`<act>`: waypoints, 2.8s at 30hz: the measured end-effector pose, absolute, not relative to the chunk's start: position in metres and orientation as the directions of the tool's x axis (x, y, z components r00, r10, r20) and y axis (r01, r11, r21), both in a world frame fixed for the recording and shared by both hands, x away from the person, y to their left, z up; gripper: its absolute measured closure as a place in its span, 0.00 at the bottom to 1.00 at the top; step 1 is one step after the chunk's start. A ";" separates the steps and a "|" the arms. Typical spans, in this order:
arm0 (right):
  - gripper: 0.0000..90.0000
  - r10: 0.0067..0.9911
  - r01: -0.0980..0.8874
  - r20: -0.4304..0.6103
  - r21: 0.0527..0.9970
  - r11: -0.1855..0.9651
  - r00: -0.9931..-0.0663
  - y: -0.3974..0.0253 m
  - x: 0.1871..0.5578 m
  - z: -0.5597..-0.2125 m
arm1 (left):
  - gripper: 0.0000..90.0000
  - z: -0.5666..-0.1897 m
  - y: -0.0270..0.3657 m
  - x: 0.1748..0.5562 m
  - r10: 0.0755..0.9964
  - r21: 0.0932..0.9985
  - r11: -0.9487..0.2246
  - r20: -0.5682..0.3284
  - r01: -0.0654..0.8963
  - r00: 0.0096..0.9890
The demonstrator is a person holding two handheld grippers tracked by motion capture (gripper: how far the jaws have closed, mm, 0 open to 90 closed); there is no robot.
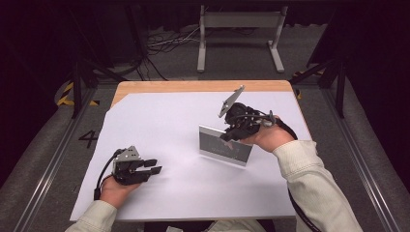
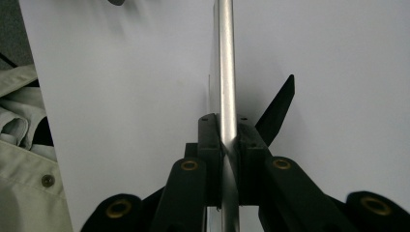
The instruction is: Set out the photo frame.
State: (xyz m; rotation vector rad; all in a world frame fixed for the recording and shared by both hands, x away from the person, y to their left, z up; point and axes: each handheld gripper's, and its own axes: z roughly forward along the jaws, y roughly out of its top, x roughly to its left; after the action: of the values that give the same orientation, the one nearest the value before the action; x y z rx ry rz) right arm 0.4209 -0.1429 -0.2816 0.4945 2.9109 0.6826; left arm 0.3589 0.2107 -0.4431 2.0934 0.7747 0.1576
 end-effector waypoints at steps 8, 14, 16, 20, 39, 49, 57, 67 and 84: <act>0.93 0.282 0.243 -0.027 0.434 0.868 -0.959 -0.139 0.423 -0.284 | 0.69 -0.443 0.210 0.360 0.578 0.773 -0.425 -0.169 0.471 0.798; 0.93 0.218 0.187 -0.028 0.418 0.889 -0.975 -0.134 0.421 -0.286 | 0.69 -0.444 0.209 0.360 0.575 0.771 -0.426 -0.173 0.474 0.799; 0.93 0.195 0.164 -0.035 0.412 0.896 -0.980 -0.133 0.421 -0.286 | 0.69 -0.444 0.209 0.360 0.572 0.771 -0.429 -0.171 0.471 0.802; 0.93 0.172 0.143 -0.033 0.417 0.898 -0.985 -0.132 0.421 -0.287 | 0.68 -0.445 0.208 0.361 0.574 0.766 -0.433 -0.173 0.476 0.801; 0.92 0.034 0.009 -0.057 0.396 0.918 -0.998 -0.131 0.422 -0.293 | 0.68 -0.446 0.208 0.361 0.569 0.760 -0.431 -0.189 0.486 0.800; 0.83 0.081 0.044 -0.069 0.424 0.905 -0.994 -0.138 0.428 -0.292 | 0.68 -0.446 0.207 0.361 0.567 0.761 -0.431 -0.190 0.485 0.802; 0.61 0.175 0.102 -0.108 0.485 0.868 -0.979 -0.147 0.436 -0.288 | 0.68 -0.446 0.207 0.362 0.566 0.762 -0.430 -0.192 0.485 0.802; 0.47 0.278 0.137 -0.163 0.579 0.804 -0.947 -0.167 0.437 -0.276 | 0.68 -0.445 0.207 0.363 0.566 0.765 -0.426 -0.191 0.483 0.802; 0.45 0.356 0.202 -0.155 0.594 0.779 -0.921 -0.212 0.427 -0.276 | 0.68 -0.445 0.196 0.371 0.546 0.763 -0.443 -0.186 0.470 0.816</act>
State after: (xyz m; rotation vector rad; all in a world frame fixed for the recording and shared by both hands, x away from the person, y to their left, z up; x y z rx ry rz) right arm 0.4267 -0.2121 -0.2756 0.4337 2.7135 0.8625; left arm 0.3709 0.1958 -0.4455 2.1120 0.7463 0.1088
